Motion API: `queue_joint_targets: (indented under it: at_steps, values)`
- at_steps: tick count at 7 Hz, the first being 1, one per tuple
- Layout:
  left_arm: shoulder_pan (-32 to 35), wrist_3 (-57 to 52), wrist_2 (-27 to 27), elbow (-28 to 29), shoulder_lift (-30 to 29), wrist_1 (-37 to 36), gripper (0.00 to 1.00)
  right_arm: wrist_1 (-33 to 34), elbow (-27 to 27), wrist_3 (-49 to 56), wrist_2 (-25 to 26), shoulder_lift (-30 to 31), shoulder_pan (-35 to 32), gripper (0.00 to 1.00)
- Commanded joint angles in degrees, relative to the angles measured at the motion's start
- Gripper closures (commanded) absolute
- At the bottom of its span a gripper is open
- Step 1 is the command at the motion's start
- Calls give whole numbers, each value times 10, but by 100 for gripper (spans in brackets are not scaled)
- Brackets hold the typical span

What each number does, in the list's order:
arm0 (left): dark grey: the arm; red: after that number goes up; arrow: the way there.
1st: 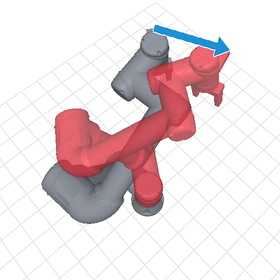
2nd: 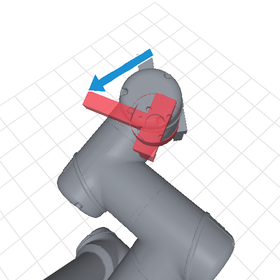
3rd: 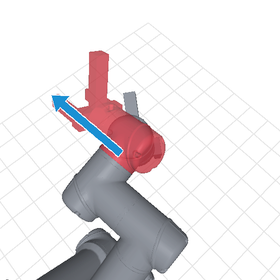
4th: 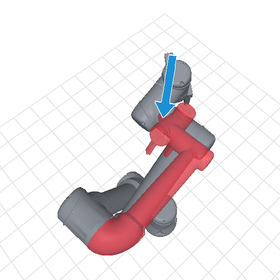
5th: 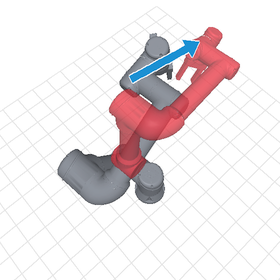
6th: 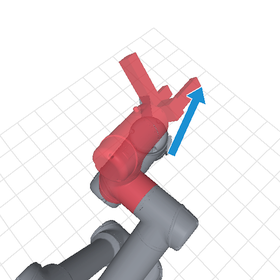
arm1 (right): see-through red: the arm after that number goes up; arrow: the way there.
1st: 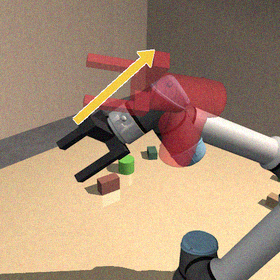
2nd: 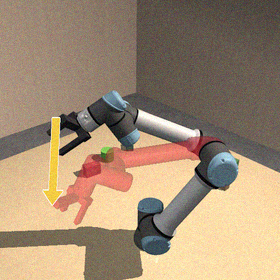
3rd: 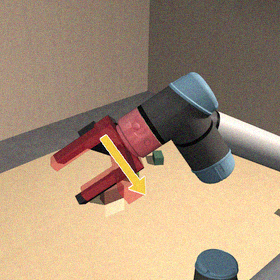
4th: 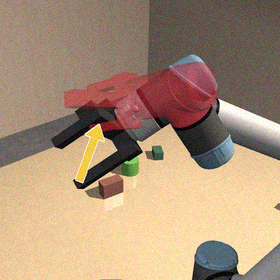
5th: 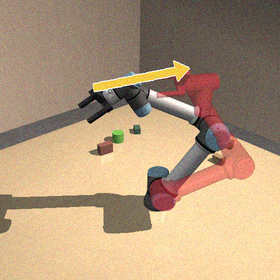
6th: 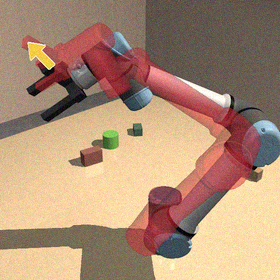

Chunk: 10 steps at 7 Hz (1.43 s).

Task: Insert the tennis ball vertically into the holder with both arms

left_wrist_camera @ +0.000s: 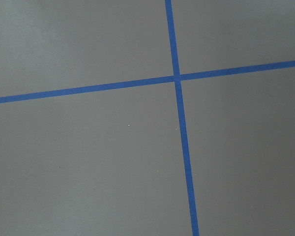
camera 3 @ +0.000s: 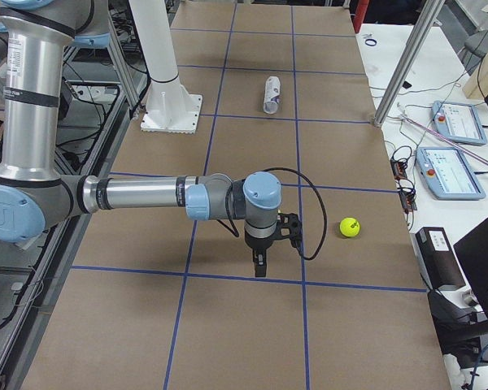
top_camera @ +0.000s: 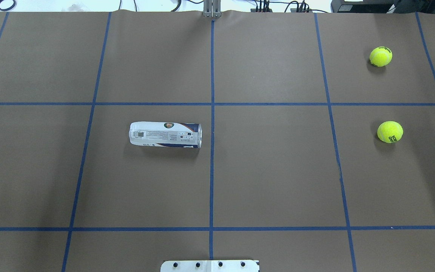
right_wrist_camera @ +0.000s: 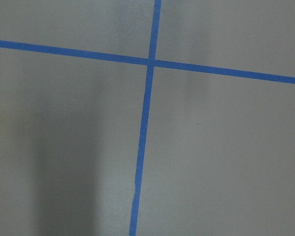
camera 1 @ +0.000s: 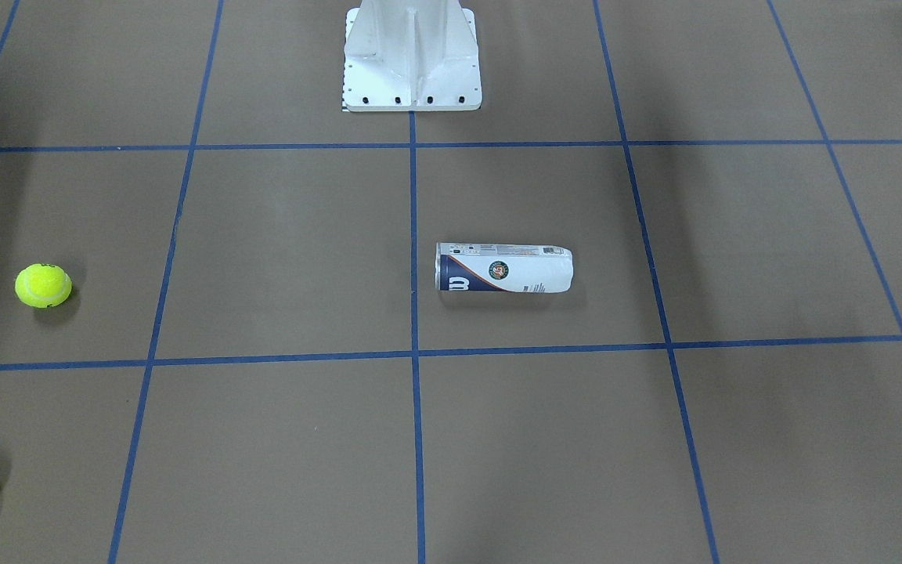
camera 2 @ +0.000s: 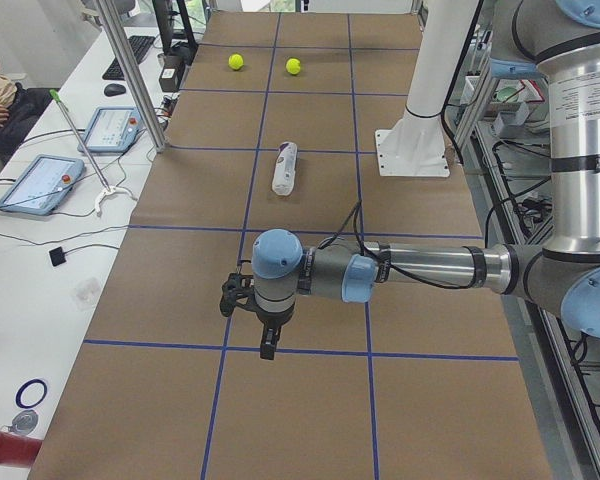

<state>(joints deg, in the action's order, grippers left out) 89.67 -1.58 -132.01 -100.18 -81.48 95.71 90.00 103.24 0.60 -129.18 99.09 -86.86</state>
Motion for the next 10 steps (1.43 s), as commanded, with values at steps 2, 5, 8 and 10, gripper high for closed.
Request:
queue_joint_targets:
  at_steps: [2,5,8,10]
  values:
    - [0,0,0,-6,-1,1,1,0,2,2,-16,-2,1,1]
    - [-1,3,-4,-5,-6,5,0,0,-2,-3,-25,-39,1,1]
    - [-2,-1,-3,7,-25,120,0,-23,-8,23,-22,-43,1,1]
    - [-2,6,-7,17,-31,190,1,-88,-44,21,-24,-39,1,1]
